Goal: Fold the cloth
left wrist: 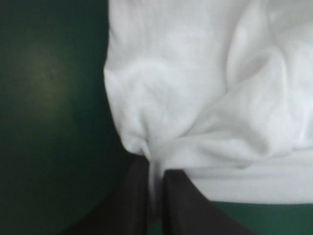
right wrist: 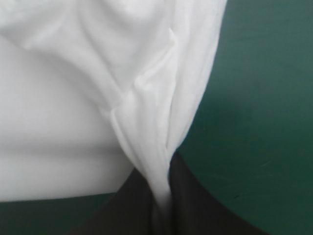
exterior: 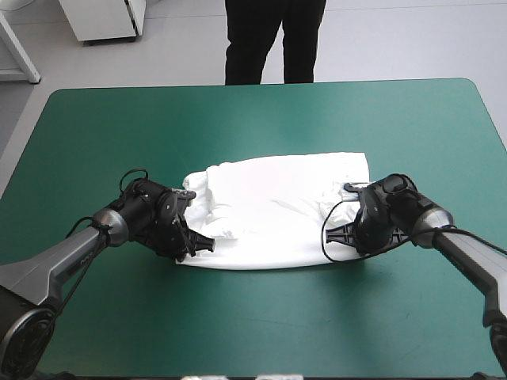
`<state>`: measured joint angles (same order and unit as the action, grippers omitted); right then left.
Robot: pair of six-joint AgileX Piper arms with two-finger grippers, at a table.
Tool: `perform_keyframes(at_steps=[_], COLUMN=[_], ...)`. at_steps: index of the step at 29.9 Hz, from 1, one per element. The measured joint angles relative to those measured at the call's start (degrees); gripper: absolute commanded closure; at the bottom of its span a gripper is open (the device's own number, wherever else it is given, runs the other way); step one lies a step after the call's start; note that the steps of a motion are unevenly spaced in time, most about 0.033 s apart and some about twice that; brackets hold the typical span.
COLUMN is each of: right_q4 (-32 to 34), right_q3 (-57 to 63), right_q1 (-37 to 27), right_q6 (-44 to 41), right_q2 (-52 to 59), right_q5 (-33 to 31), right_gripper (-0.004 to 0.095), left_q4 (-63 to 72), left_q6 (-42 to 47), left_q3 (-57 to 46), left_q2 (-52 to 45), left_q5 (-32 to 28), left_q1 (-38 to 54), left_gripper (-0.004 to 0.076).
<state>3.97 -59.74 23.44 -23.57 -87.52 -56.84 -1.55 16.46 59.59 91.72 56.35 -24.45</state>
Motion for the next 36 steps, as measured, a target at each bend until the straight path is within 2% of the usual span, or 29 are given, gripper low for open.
perform_keyframes(at_steps=[8, 16, 27, 36], right_q4=[1.75, 1.75, -0.07, -2.66], right_q3=[-8.91, -17.49, -33.79, -43.97], right_q1=[-0.06, -5.03, -10.89, -12.08], right_q6=[3.55, 5.73, 10.64, 11.36], right_q2=[4.29, 1.95, -12.98, -25.8], right_q5=[-3.29, -1.81, -1.44, 0.05], right_gripper=[0.0925, 0.0925, 0.0925, 0.0925], left_q4=[-1.68, -2.7, -7.51, -8.4], left_q6=[-2.68, -4.31, -4.48, -4.48], left_q3=[15.26, 27.03, 36.94, 48.71], left_q2=[-2.32, -0.45, 15.08, 26.94], left_q5=[4.61, 4.07, 1.6, 1.45], left_q1=[0.0, 0.11, 0.66, 4.57], left_gripper=[0.0729, 0.0734, 0.0734, 0.0734])
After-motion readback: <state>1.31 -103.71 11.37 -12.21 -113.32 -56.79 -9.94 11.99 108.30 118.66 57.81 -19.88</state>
